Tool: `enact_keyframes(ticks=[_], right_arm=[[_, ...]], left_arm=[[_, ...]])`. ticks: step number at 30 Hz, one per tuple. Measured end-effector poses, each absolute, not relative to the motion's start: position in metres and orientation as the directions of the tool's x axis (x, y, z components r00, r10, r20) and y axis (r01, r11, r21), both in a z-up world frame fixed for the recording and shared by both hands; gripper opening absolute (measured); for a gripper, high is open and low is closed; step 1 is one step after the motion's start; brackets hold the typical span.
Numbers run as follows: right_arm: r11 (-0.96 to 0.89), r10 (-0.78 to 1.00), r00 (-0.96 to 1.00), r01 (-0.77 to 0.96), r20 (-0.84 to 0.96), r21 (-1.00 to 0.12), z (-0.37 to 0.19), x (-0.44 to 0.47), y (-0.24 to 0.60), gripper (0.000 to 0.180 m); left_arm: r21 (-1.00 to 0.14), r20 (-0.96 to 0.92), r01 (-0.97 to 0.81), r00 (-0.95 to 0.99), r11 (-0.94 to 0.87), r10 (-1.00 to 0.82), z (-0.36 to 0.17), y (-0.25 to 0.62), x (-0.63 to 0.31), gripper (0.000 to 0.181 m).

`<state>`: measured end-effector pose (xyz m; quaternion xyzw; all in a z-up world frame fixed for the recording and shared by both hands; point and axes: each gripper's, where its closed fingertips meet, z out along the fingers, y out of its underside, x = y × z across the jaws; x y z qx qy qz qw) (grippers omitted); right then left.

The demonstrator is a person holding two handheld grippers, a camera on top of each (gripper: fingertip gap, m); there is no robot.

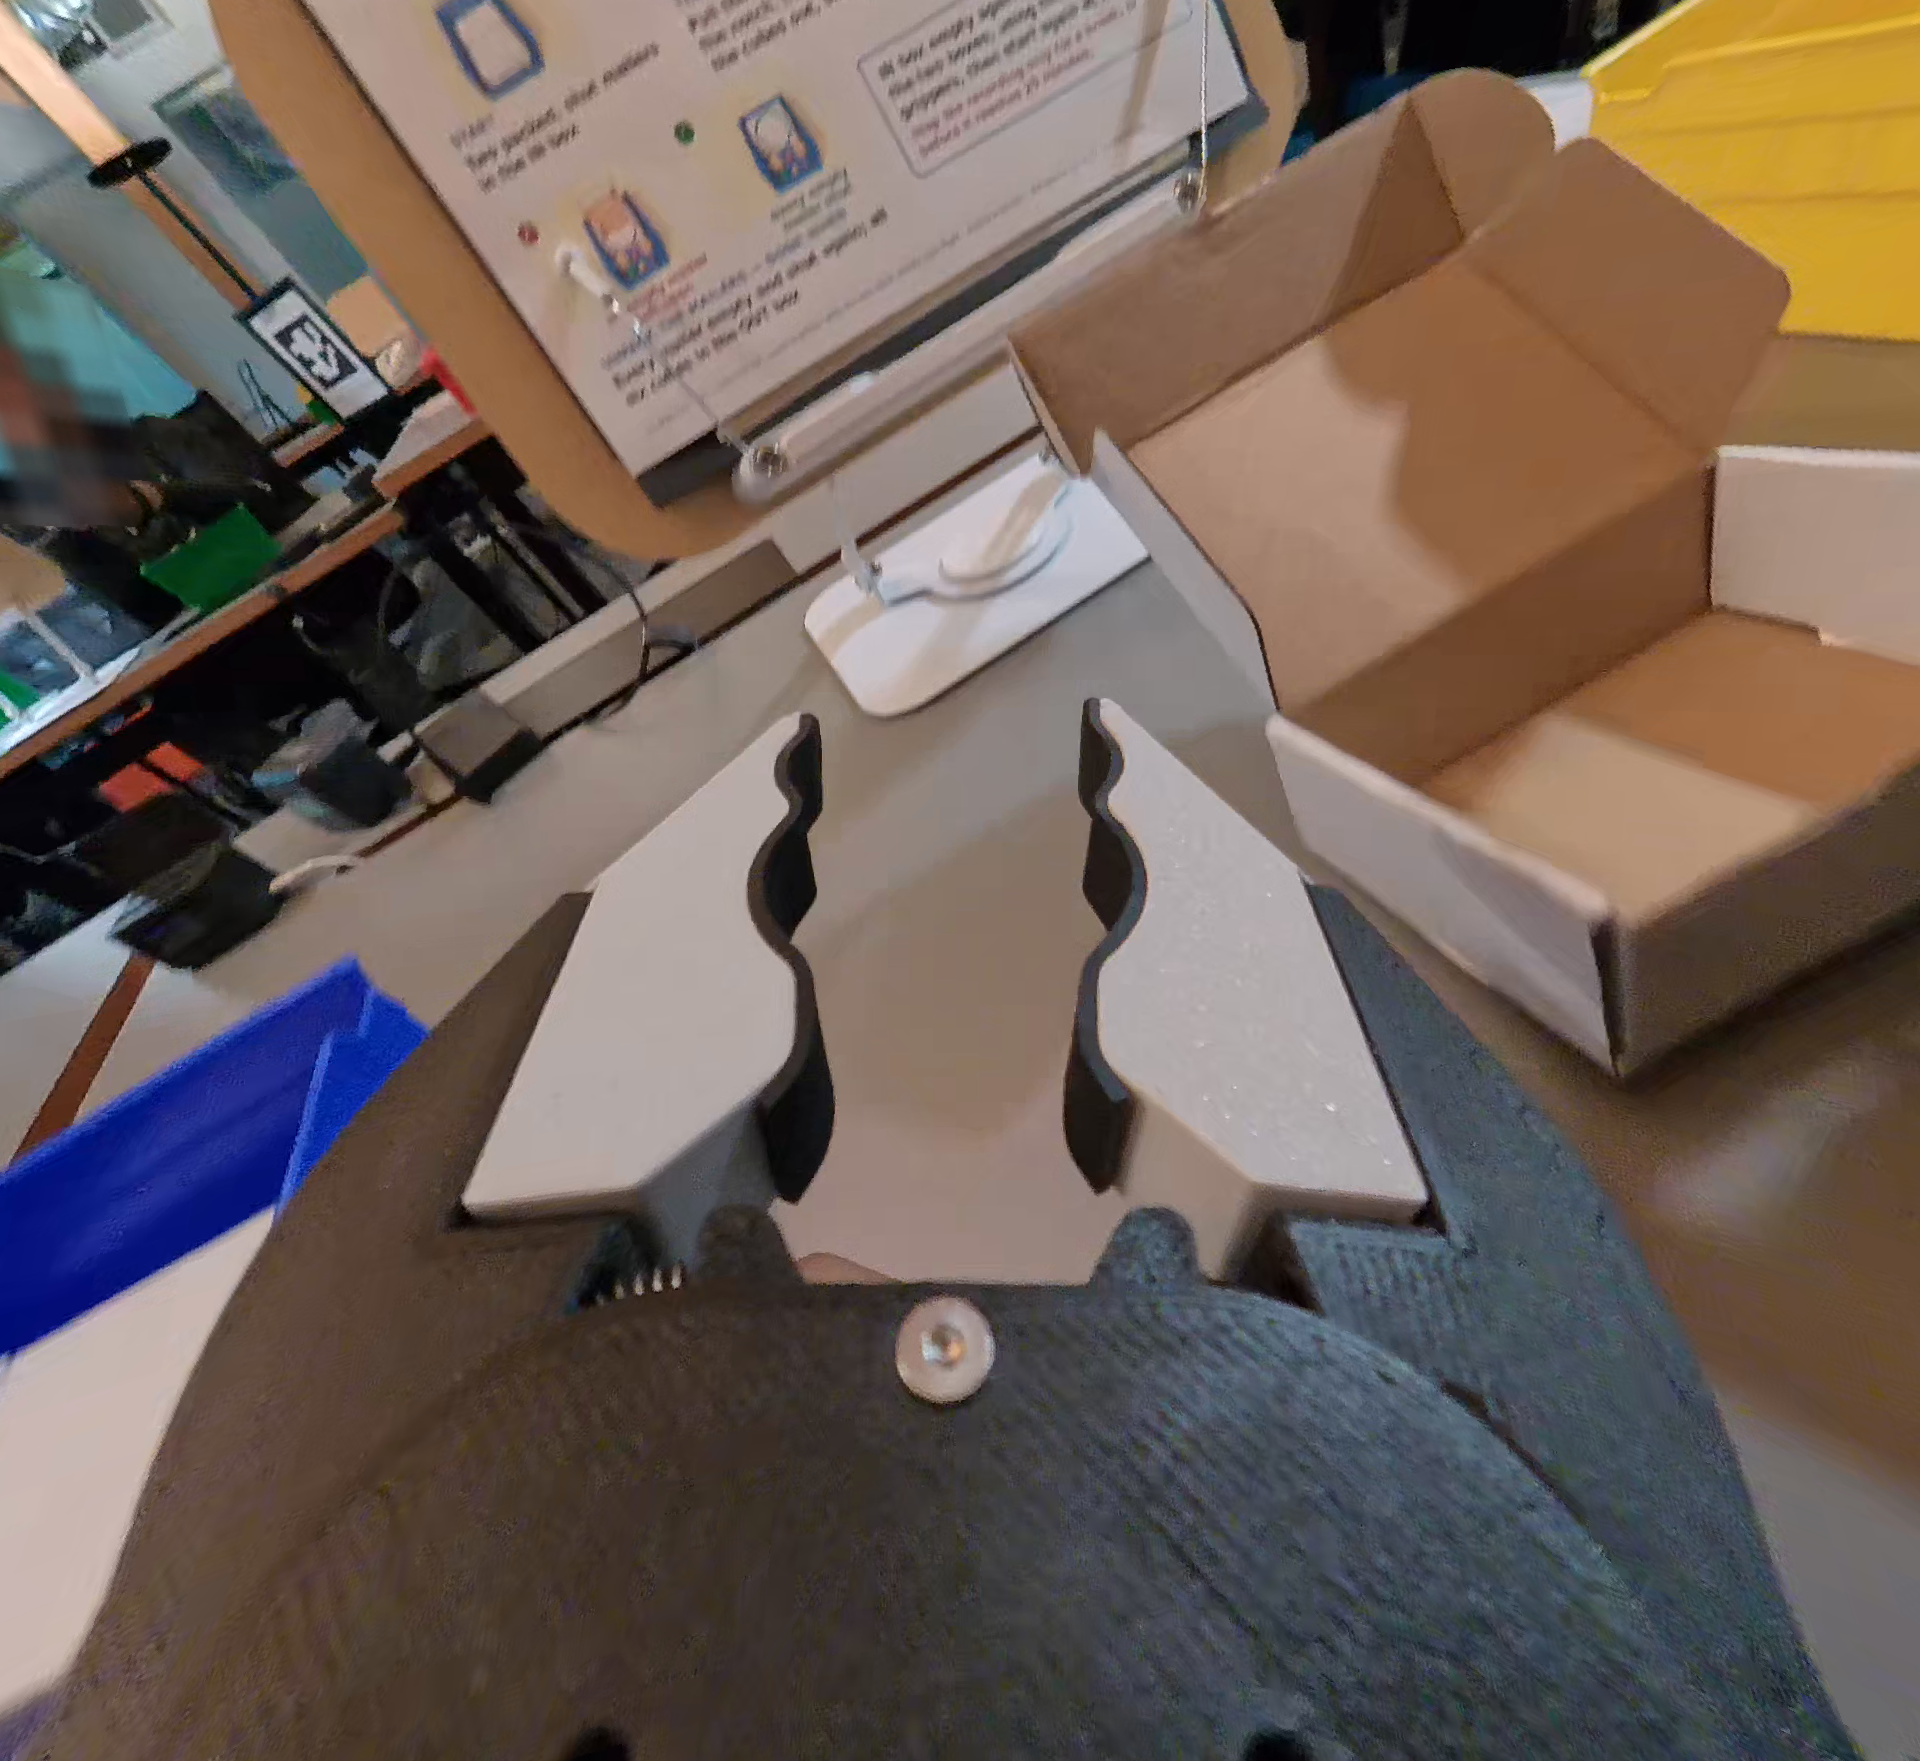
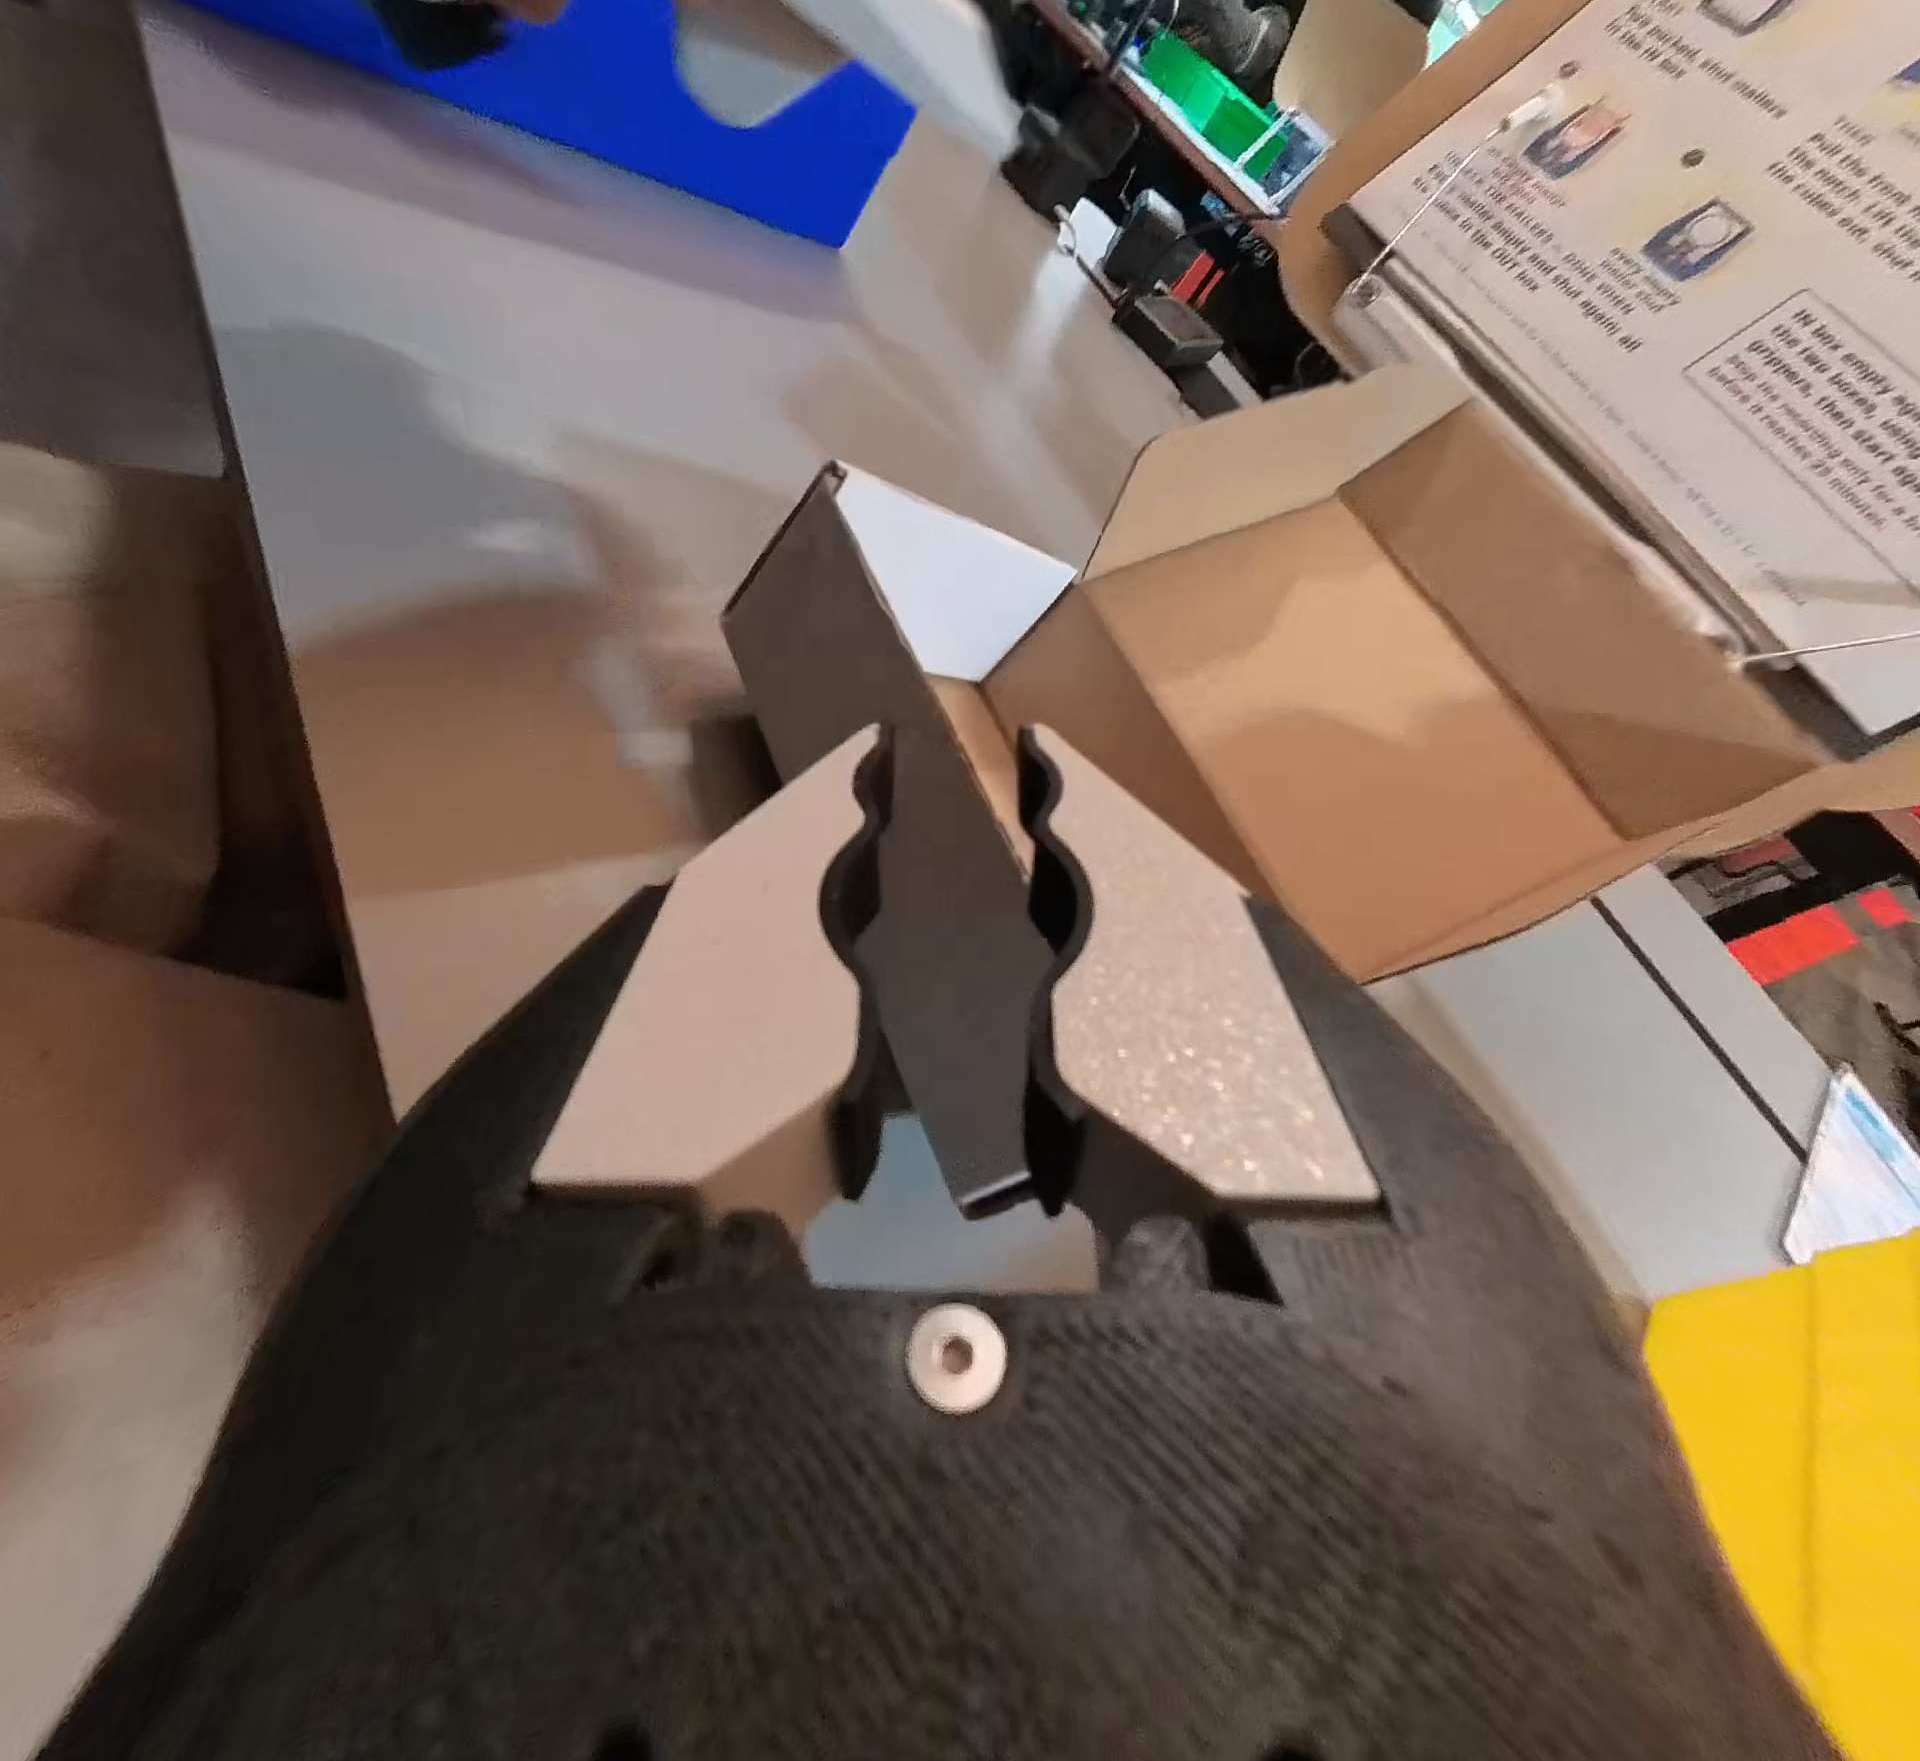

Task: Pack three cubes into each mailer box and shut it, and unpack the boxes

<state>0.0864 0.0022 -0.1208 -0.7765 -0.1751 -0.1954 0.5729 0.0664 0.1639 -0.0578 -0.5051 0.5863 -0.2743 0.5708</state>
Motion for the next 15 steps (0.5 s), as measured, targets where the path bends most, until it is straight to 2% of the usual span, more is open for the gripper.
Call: enact_keyframes(ticks=[4,8,12,15], right_arm=[[-0.271,0.01,0.852,0.506,0.523,-0.819,-0.113,0.09,0.007,0.026],[-0.314,0.003,0.863,0.48,0.505,-0.819,-0.12,0.094,0.005,0.025],[-0.359,0.007,0.882,0.442,0.472,-0.822,-0.129,0.094,0.001,0.022],[-0.435,0.032,0.884,0.433,0.467,-0.789,-0.145,0.096,-0.004,0.022]], left_arm=[[-0.914,-0.256,-0.352,0.11,0.203,-0.96,-0.077,0.152,0.024,0.043],[-0.913,-0.16,-0.397,0.136,0.094,-0.978,-0.065,0.161,-0.017,0.061],[-0.901,-0.152,-0.434,0.301,0.007,-0.941,-0.036,0.236,-0.065,0.073],[-0.849,-0.149,-0.517,0.429,-0.108,-0.891,-0.043,0.309,-0.106,0.078]])
